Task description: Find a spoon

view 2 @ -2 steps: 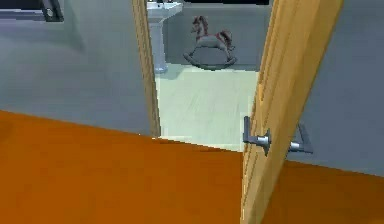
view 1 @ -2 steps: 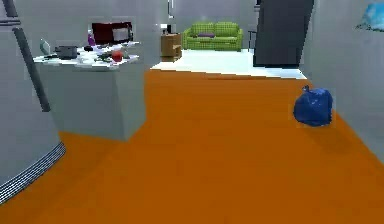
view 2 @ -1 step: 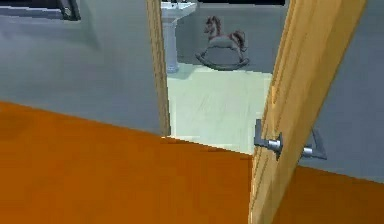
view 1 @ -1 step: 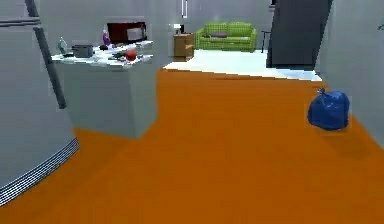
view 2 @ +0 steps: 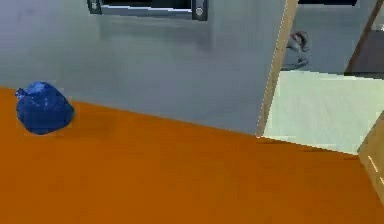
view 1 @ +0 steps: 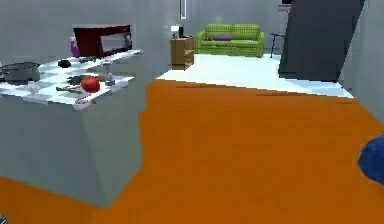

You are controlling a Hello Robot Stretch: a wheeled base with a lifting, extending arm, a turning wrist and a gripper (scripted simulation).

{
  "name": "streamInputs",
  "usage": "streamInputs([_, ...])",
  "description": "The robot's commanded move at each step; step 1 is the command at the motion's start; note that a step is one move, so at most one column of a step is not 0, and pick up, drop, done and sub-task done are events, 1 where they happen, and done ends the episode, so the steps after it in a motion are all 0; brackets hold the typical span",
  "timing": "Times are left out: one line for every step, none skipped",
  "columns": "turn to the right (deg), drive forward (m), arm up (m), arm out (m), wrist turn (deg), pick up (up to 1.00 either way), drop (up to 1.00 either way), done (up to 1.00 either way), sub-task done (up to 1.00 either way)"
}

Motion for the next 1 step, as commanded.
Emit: streamInputs([0.0,1.00,0.00,0.00,0.0,0.00,0.00,0.00,0.00])
